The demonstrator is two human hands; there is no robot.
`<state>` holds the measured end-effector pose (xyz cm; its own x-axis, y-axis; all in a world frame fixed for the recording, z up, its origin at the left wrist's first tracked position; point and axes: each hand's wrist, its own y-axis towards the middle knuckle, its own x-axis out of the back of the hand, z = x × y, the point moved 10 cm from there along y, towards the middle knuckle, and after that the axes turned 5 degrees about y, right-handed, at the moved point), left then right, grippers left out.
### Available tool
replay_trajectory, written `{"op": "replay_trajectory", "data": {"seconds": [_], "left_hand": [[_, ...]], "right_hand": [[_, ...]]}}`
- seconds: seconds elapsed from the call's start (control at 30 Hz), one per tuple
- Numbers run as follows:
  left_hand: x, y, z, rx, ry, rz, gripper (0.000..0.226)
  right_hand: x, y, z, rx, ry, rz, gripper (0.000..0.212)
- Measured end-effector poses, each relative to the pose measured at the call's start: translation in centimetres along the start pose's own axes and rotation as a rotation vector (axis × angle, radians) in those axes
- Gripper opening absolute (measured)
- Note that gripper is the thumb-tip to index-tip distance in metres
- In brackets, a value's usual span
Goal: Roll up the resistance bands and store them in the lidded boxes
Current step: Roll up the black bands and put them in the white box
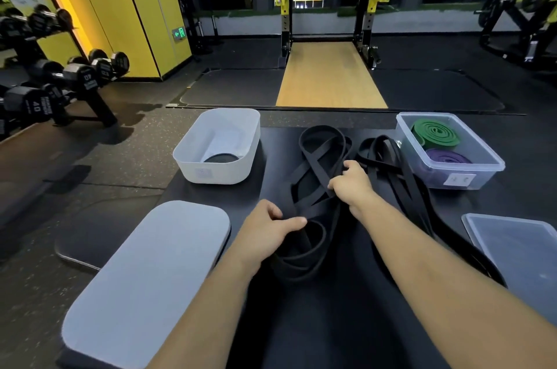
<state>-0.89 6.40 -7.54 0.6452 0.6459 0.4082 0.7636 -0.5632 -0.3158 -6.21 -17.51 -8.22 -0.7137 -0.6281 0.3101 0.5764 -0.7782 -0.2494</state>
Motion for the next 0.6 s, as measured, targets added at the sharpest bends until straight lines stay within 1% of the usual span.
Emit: {"op": "replay_trajectory", "data": {"seconds": [0.07, 0.1, 0.13, 0.17, 0.2, 0.23, 0.3, 0.33, 0.4, 0.47, 0.53, 0.6], "left_hand": [[-0.7, 0.3, -1.1, -0.024, -0.051, -0.027, 0.037], [-0.8, 0.3, -1.8, -0.037, -0.152, -0.019, 0.034], [-1.1, 0.2, -2.4, -0.040, -0.333, 0.010, 0.037], [-1.5, 0.1, -2.7, -0.016, -0.528, 0.058, 0.045], [-1.9, 0.2, -2.5, 0.022, -0.675, 0.105, 0.052], [-1.9, 0.2, -2.4, 0.047, -0.712, 0.131, 0.056], [-1.8, 0.5, -2.0, 0.040, -0.637, 0.142, 0.055], [-1.7, 0.8, -1.6, 0.040, -0.610, 0.117, 0.053], [-1.5, 1.5, -0.6, 0.091, -0.664, 0.045, 0.042], [-1.7, 2.2, 0.9, 0.166, -0.762, 0.001, 0.030], [-2.3, 2.6, 1.8, 0.223, -0.843, 0.042, 0.036], [-2.9, 2.7, 2.0, 0.266, -0.918, 0.098, 0.037]], "right_hand": [[-0.5, 0.3, 0.7, 0.005, 0.218, 0.033, 0.070], [-1.0, 0.5, 1.4, 0.028, 0.366, 0.085, 0.071], [-1.3, 0.6, 2.1, 0.062, 0.473, 0.128, 0.071], [-1.2, 0.9, 2.3, 0.088, 0.517, 0.129, 0.070], [-0.8, 1.0, 2.2, 0.098, 0.507, 0.107, 0.065], [-0.3, 1.1, 1.7, 0.087, 0.465, 0.064, 0.062], [1.0, 1.0, 0.1, 0.052, 0.331, -0.040, 0.062], [1.5, 0.8, -0.4, 0.053, 0.276, -0.074, 0.060], [2.0, 0.5, -0.9, 0.075, 0.203, -0.117, 0.055], [2.3, 0.1, -0.7, 0.093, 0.121, -0.135, 0.051], [1.9, -0.5, -0.4, 0.129, 0.021, -0.097, 0.052], [1.3, -1.2, 0.1, 0.160, -0.063, -0.039, 0.060]]}}
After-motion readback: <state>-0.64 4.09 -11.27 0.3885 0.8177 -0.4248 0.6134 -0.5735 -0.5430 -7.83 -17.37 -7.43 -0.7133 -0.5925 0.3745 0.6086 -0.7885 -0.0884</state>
